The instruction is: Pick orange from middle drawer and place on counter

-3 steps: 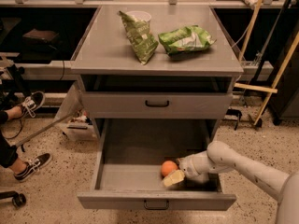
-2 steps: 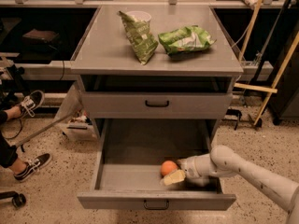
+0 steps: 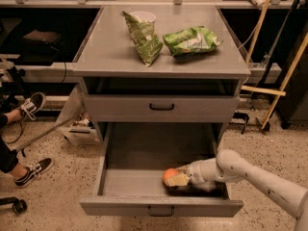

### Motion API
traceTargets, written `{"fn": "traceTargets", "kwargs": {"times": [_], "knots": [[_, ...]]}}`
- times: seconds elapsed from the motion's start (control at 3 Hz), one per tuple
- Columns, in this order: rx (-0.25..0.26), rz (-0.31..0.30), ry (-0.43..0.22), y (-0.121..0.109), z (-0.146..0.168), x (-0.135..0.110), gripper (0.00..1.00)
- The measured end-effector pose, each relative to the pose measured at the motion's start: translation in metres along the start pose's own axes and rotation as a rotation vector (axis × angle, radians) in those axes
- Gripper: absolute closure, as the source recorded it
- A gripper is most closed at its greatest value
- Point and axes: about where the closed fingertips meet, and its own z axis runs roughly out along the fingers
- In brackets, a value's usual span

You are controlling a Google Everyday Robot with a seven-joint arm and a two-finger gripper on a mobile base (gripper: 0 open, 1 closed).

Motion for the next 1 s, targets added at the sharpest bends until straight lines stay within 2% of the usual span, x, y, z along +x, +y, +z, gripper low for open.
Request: {"fn": "traceTargets", "kwargs": {"times": [0.33,0.67,1.0], "knots": [[0.000,0.000,0.000,0.0000,0.0001,0.0000,0.65],[-0.024,0.002,0.016,0.0014,0.0048,0.0065,0.88],[-0.024,0.002,0.015,0.0021,0.0038,0.0055,1.00]]}}
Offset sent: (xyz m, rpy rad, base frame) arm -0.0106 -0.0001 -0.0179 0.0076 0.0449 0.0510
